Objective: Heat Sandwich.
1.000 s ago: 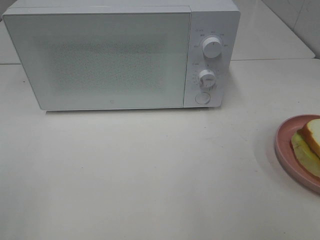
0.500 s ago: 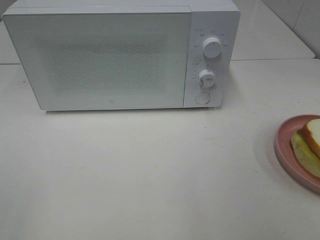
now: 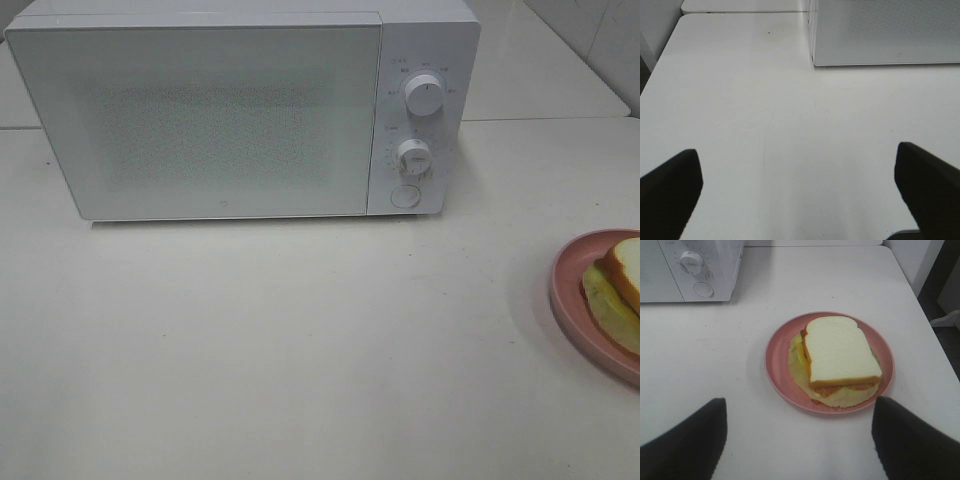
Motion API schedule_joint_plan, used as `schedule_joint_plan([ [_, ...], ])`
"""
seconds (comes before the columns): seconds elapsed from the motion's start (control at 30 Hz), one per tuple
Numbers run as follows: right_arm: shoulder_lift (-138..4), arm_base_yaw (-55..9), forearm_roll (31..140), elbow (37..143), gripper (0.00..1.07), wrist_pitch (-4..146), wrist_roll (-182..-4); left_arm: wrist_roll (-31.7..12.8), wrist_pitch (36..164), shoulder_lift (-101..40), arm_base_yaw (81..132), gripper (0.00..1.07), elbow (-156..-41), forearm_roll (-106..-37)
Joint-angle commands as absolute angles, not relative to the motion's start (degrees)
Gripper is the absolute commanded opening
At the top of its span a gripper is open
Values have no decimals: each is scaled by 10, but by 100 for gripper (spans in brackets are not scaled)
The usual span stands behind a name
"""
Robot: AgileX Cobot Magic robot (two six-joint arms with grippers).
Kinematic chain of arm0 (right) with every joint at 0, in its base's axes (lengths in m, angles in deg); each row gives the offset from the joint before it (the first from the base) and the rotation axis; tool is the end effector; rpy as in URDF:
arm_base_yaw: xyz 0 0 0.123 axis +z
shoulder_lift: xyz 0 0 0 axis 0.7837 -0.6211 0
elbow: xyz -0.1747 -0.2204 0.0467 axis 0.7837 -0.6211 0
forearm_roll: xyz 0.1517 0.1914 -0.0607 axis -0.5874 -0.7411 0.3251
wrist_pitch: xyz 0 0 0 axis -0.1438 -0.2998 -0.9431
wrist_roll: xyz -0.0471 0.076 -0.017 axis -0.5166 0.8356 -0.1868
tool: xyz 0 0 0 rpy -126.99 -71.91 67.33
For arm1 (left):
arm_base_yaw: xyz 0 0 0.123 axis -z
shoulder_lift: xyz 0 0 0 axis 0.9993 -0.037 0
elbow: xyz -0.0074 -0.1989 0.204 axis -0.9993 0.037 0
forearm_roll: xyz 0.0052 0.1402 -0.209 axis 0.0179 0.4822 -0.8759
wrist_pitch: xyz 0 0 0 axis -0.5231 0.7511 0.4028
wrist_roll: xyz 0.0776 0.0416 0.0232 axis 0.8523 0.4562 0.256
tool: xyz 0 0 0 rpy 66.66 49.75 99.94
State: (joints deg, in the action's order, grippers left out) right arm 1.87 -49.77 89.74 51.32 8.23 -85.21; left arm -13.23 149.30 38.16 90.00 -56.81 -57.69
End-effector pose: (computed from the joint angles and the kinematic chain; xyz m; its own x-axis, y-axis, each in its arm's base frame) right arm -0.0055 -0.0056 0.2807 -0.4277 0.0065 -0.9039 0.0305 0.9995 -0.0072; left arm -0.0048 -0.0013 0.2781 -0.4403 0.0069 -0.8978 0.0476 0.9987 -0.0157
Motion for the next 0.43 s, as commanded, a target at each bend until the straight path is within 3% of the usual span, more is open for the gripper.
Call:
schedule_joint_plan([
  [0.03,30,-503,898,513,76,85,-856,-135,1488,398,899,101,-566,-575],
  [0.43,30,-503,898,513,76,85,-856,-135,1488,398,899,101,-566,-575],
])
